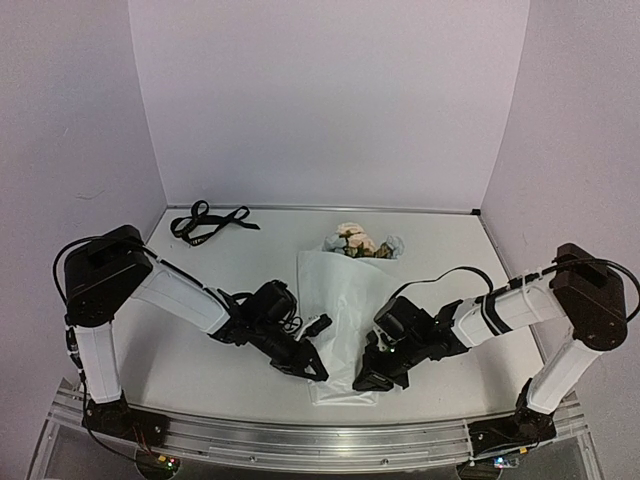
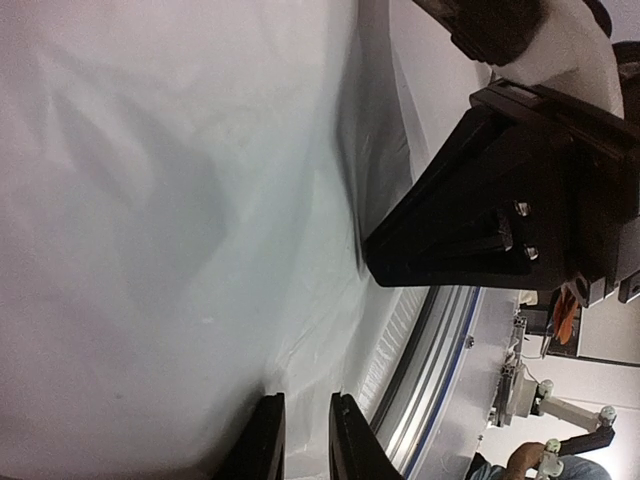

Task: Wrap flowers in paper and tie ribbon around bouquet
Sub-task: Press the fold line of the folded bouquet.

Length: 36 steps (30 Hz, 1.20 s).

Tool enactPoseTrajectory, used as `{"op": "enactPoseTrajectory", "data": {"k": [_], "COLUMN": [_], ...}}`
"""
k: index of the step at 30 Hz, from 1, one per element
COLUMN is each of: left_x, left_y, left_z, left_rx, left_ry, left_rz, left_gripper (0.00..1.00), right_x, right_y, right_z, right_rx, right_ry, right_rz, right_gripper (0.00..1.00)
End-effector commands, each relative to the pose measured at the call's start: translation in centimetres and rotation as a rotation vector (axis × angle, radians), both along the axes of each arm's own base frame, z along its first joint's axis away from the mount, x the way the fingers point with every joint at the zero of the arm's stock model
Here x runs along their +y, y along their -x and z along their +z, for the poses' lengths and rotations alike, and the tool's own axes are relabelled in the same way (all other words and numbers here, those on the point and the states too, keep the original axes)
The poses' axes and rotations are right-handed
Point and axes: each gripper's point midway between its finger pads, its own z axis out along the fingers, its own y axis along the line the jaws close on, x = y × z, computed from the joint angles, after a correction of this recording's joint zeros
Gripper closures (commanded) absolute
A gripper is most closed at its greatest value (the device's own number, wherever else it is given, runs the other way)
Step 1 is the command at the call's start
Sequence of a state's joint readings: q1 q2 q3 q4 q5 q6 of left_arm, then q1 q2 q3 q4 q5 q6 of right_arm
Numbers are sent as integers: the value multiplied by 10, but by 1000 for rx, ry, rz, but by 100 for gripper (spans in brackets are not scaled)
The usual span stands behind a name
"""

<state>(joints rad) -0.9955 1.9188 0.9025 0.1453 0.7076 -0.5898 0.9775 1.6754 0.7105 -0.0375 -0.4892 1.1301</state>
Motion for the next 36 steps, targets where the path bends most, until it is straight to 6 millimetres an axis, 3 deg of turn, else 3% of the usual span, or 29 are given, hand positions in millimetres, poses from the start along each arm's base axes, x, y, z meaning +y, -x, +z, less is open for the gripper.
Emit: {"op": "enactPoseTrajectory", "data": {"k": [1, 9, 21, 29, 36], "left_x": [1, 14, 30, 41, 56], "left_y": [-25, -58, -127, -182, -244], "left_z": [0, -7, -9, -14, -14], "left_rx": [2, 38, 94, 127, 116], "left_ry": [26, 17, 40, 44, 54], "left_rz": [87, 201, 341, 395, 434], "left_gripper": [80, 76, 73, 73, 73], "right_x": [-25, -27, -27, -26, -25], "right_y": [7, 9, 11, 13, 13], "right_z": [-28, -31, -33, -35, -37], "right_rx": [29, 34, 42, 49, 51], "right_ry": [125, 130, 126, 117, 110], "right_rz": [-23, -18, -12, -7, -6], "right_gripper": [93, 93, 93, 93, 93]}}
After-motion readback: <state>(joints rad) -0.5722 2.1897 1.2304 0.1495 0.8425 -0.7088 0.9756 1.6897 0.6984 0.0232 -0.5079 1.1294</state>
